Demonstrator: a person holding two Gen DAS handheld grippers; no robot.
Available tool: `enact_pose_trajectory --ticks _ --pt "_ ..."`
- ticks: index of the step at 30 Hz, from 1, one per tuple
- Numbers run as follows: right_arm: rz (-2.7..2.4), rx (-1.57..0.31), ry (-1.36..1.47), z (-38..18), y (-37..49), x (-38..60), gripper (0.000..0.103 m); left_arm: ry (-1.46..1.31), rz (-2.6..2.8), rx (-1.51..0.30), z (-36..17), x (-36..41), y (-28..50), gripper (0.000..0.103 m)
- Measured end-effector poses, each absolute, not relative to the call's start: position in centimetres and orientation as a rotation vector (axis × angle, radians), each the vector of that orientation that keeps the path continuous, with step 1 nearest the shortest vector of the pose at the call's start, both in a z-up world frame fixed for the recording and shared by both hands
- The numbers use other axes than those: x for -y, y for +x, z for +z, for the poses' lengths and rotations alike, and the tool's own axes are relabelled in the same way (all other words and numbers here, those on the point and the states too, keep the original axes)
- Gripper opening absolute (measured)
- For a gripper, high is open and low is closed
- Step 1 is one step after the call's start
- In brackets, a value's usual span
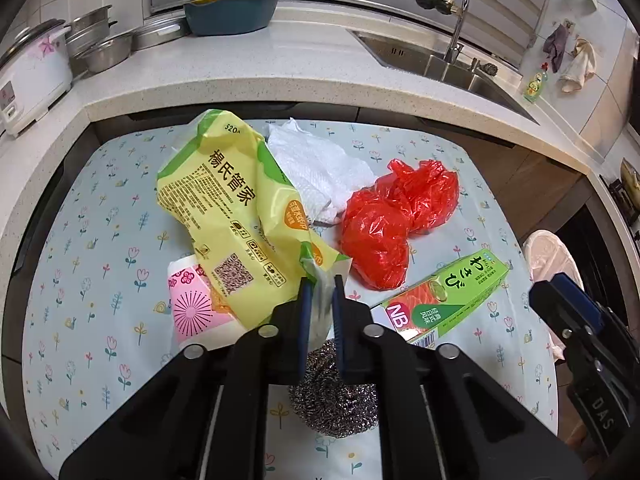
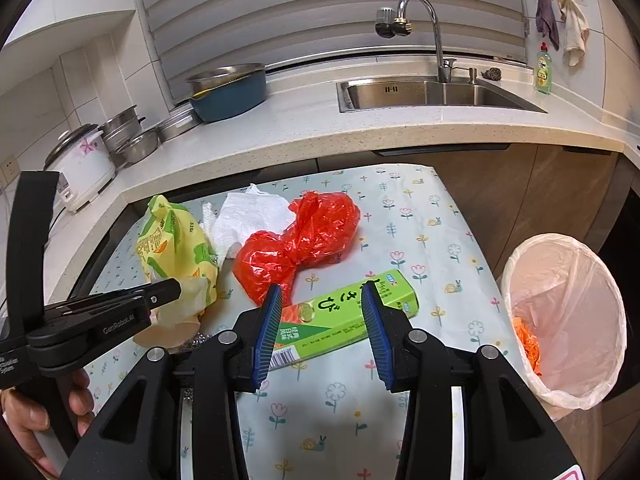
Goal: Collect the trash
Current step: 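Return both tools to the table and grasp the steel wool with the left tool, then grasp the red plastic bag with the right tool while the left tool holds the steel wool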
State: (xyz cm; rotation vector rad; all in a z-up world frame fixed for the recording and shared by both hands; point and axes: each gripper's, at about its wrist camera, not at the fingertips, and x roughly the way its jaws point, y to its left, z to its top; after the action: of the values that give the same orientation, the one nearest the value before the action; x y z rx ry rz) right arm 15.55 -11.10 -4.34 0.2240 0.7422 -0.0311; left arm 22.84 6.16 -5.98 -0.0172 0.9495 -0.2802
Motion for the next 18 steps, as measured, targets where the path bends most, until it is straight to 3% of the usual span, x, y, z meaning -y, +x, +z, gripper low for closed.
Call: enact_pose_trajectory --ticks 18 --pt "0.04 -0.776 0.239 -5.5 19.4 8.0 0.04 -0.073 -0.265 -0.829 -0.8 -9.3 23.4 0.003"
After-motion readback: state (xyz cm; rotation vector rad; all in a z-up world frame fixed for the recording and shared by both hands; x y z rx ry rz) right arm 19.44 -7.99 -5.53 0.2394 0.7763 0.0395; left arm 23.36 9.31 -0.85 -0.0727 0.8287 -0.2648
